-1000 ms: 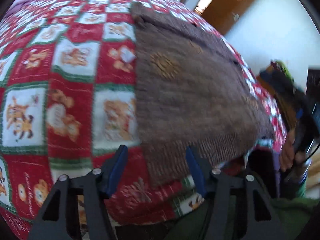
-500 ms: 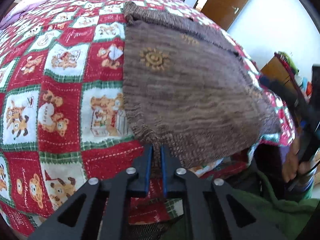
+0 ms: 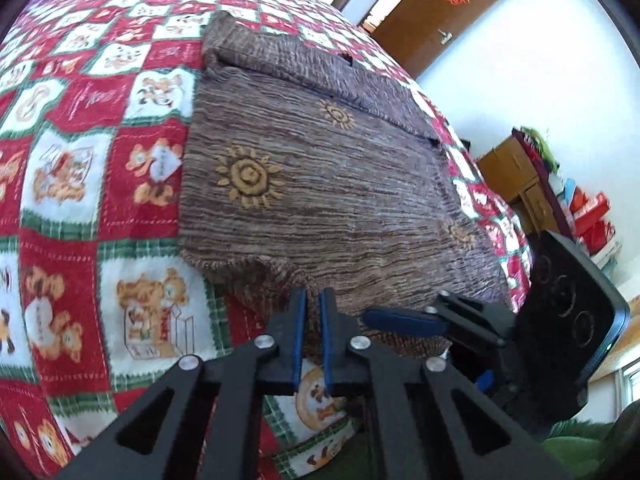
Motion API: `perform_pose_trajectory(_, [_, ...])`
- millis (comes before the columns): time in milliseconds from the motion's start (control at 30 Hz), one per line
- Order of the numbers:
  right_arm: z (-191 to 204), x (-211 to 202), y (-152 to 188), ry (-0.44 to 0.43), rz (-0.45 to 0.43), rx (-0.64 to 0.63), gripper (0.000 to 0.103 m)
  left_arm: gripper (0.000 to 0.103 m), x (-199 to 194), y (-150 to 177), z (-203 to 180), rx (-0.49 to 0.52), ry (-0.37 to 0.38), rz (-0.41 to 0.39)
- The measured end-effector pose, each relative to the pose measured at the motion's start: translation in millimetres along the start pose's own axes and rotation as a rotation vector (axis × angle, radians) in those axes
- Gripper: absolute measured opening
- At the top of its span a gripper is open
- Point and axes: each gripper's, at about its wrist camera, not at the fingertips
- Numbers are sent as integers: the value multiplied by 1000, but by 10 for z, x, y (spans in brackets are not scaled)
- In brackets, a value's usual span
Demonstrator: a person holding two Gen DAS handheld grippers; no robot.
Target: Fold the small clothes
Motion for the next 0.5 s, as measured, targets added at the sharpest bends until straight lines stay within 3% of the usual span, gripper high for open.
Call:
perform_pose_trajectory(67, [22, 142, -5, 28, 7, -27, 57, 8, 3, -16, -8, 24, 16, 18])
perform_pose_trajectory(100, [29, 192, -10, 58, -6, -40, 35, 8, -9, -26, -6, 32, 27, 27])
perform_pose_trajectory(167, [-28, 261, -36, 56, 1, -18, 9, 17, -72, -49, 25, 68, 42, 46])
perform_pose_trajectory(200, [-71, 261, -53, 36, 2, 5, 9, 31, -105, -60, 42, 88, 46, 54])
perform_pose_trajectory(233, [-127, 245, -76, 20, -2, 32, 8, 52, -157, -78, 72, 118, 46, 59])
perform_pose_trajectory(300, [-212, 229, -114, 3, 1, 71, 6, 79, -240, -110, 122, 170, 38, 31])
perform_pose_trajectory(333, [-264, 215, -134, -14, 3, 98, 6, 85, -282, -132, 139, 205, 28, 9])
perform_pose_trajectory(500, [-433, 168, -245, -84, 29, 180, 6, 85, -257, -342, 159, 438, 60, 18])
Point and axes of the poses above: each gripper's, at about its wrist camera, not at the fingertips, and x roughly the way its jaws point, z to its left, y to its underside, and after that the axes turned 11 degrees about x, right-handed
